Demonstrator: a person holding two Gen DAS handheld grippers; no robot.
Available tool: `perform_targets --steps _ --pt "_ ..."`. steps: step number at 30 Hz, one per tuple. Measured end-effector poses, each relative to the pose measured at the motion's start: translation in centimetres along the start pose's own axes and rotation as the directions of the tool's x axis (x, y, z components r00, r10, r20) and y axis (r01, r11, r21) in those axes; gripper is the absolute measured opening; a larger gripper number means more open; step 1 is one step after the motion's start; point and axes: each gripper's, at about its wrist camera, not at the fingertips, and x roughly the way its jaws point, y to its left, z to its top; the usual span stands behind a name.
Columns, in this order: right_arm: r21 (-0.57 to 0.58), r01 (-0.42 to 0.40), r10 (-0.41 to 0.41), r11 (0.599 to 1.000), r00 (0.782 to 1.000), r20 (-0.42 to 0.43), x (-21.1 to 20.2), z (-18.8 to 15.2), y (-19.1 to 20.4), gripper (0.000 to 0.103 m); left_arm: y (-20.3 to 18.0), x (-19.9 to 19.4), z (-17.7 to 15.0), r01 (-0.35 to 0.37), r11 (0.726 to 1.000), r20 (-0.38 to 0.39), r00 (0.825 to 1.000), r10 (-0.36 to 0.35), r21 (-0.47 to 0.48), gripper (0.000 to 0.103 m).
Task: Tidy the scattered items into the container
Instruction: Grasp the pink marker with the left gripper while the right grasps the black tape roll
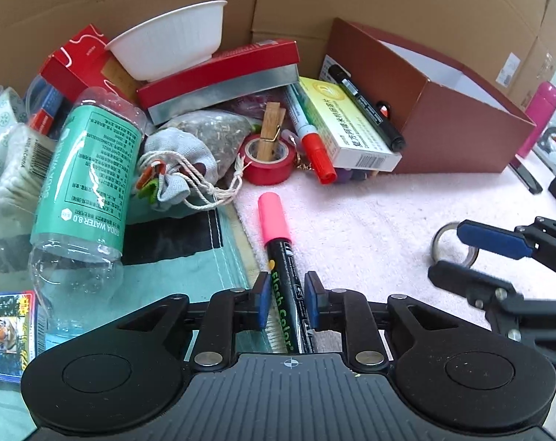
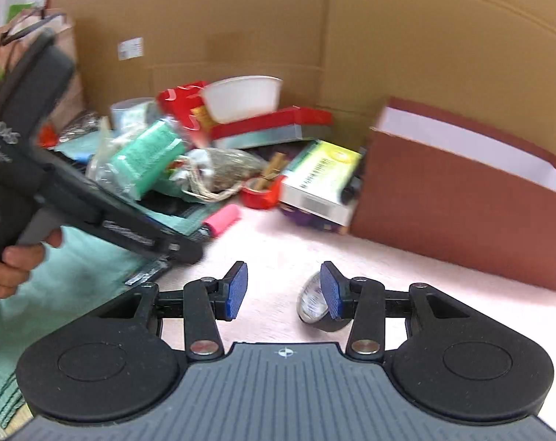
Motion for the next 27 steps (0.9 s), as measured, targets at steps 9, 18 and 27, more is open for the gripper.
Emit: perform_targets --steps 9,18,27 --pt "0.058 0.089 -0.089 0.994 0.996 0.005 0.4 -0.5 -1.7 0.049 -1.9 -0.8 0.3 0.042 0.997 0.03 0.999 -0.044 0.071 0.023" --pt "0.108 0.113 -0.111 0.988 0.993 -0.03 1.3 -1.5 -3.1 0.055 -2.7 0.5 0.2 0.041 0.996 -0.005 0.999 -0.041 0.084 0.034" --pt "0.11 0.099 -0.093 0.989 0.994 -0.058 1.7 -1.6 -2.7 0.046 -2.9 0.6 0.4 0.019 0.995 -0.009 1.0 -0.019 0.1 0.023"
